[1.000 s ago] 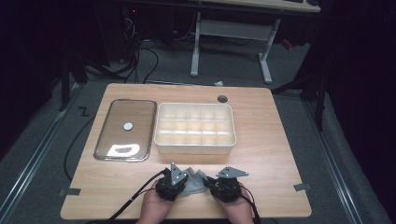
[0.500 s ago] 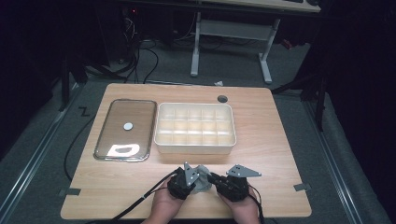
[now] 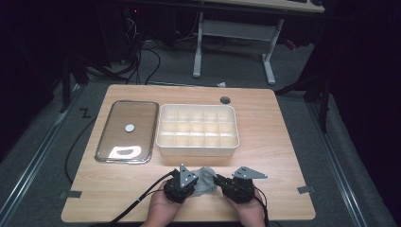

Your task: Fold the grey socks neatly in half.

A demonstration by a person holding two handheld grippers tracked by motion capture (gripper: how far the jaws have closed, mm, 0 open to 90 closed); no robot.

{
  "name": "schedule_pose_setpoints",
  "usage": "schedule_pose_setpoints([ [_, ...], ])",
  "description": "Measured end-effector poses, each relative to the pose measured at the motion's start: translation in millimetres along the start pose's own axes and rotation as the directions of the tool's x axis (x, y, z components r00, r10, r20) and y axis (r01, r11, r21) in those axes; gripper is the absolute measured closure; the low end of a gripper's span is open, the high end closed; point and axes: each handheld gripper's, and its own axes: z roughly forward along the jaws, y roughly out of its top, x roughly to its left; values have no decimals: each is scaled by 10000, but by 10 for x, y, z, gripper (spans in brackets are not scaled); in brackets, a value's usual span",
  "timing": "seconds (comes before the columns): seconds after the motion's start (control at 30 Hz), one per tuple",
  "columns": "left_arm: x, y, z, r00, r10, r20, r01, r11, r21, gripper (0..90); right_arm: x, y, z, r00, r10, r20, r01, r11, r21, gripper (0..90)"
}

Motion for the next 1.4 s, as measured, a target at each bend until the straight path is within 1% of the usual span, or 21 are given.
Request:
schedule_pose_setpoints([
  [0.17,-56,-28,54,9999,158,29,-158,9998,109,786,57,29,-32,9999,-135,-31,135,9998,-167,828],
  [0.37,-133,-18,81,9994,347,-23,-347,9994,19,787,223,104,-36,9974,-551,-466,529,9975,-474,829],
  [0.4,-156,-8,85,9986,531,-69,-530,9986,45,787,259,113,-17,9968,-624,-491,600,9970,-481,829],
  [0.5,-150,3,61,9984,564,-44,-564,9984,8,770,254,103,-9,9968,-626,-489,605,9972,-439,829],
  [0.53,-103,13,-16,9993,372,17,-371,9990,-234,762,241,99,-17,9970,-584,-510,562,9975,-425,829],
  [0.57,-103,13,-16,9993,372,17,-371,9990,-234,754,241,99,-17,9970,-584,-510,562,9975,-425,829],
  [0.6,-18,13,-161,9996,264,-28,-265,9975,-648,746,225,92,-29,9974,-553,-460,534,9977,-426,829],
  [0.63,-18,13,-161,9996,264,-28,-265,9975,-648,743,219,88,-29,9975,-541,-447,523,9978,-410,829],
  [0.67,100,-10,-315,9994,173,-309,-202,9949,-984,741,214,85,-27,9976,-532,-436,514,9978,-410,828],
  [0.7,100,-10,-315,9994,173,-309,-202,9949,-984,745,210,80,-27,9978,-520,-409,504,9980,-374,828],
  [0.73,232,-55,-440,9978,28,-659,-101,9938,-1111,754,210,77,-26,9979,-521,-387,507,9981,-357,828],
  [0.8,365,-151,-522,9947,-85,-1028,-12,9956,-940,776,210,72,-17,9979,-548,-342,537,9980,-335,828],
  [0.83,365,-151,-522,9947,-85,-1028,-12,9956,-940,785,213,71,-10,9978,-567,-339,557,9980,-309,828],
  [0.87,412,-256,-514,9927,-11,-1204,-55,9985,-540,792,219,71,-4,9976,-610,-314,602,9978,-269,828],
  [0.9,412,-256,-514,9927,-11,-1204,-55,9985,-540,796,219,71,-4,9976,-610,-314,602,9978,-269,828],
  [0.93,401,-352,-461,9926,95,-1207,-125,9996,-248,800,233,70,13,9973,-687,-260,682,9975,-195,827],
  [0.97,387,-385,-437,9921,212,-1237,-232,9996,-148,804,242,71,23,9971,-724,-250,720,9972,-192,827],
  [1.03,381,-404,-422,9919,283,-1242,-298,9995,-100,811,258,76,37,9966,-797,-210,794,9967,-134,826],
  [1.17,346,-438,-373,9946,438,-942,-428,9990,131,813,295,82,70,9954,-960,-59,960,9954,48,825],
  [1.23,327,-445,-361,9969,349,-711,-344,9994,84,813,322,95,95,9934,-1147,79,1145,9932,195,823],
  [1.4,340,-444,-347,9978,290,-596,-289,9996,16,811,445,134,175,9882,-1519,177,1507,9871,536,822],
])
